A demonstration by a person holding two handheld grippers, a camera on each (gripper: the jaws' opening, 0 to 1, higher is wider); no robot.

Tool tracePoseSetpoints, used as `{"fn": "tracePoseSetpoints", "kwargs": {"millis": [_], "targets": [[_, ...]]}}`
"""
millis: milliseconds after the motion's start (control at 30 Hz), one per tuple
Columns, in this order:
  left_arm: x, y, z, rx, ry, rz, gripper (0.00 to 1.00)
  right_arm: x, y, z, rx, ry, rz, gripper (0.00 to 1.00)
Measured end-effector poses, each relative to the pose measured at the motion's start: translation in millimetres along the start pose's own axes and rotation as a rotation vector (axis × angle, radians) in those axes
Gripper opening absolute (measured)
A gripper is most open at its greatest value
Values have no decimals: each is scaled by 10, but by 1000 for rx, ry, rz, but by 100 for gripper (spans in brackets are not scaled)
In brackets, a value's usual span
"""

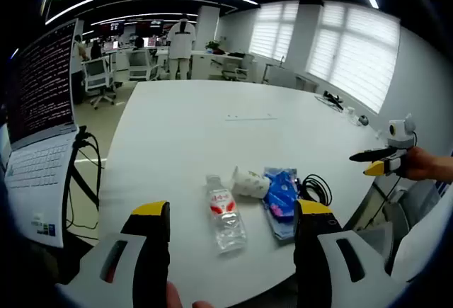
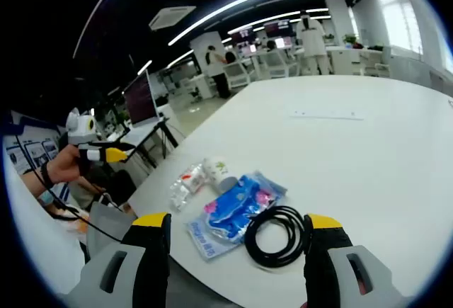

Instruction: Arrange the tabletop items into an orderly group along one side of the table until the central work area is clear of visible clutter.

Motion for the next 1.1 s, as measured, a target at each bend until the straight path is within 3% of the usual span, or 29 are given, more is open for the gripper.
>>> {"fn": "tracePoseSetpoints", "kwargs": {"millis": [233, 1100], "targets": [[-104, -24, 23, 3, 17, -9, 72, 8, -10, -15, 0, 1, 1, 78], [-131, 71, 160, -9, 34, -22, 71, -23, 53, 19, 23, -10, 28, 78]]}}
Point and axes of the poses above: the point that each gripper's makers call its tool centre point, and the gripper's own axes: y roughly backward along the fingers, x roughly to its right, z roughly out of its underside, the point moved 5 cm from there along y, roughly backward along the fingers
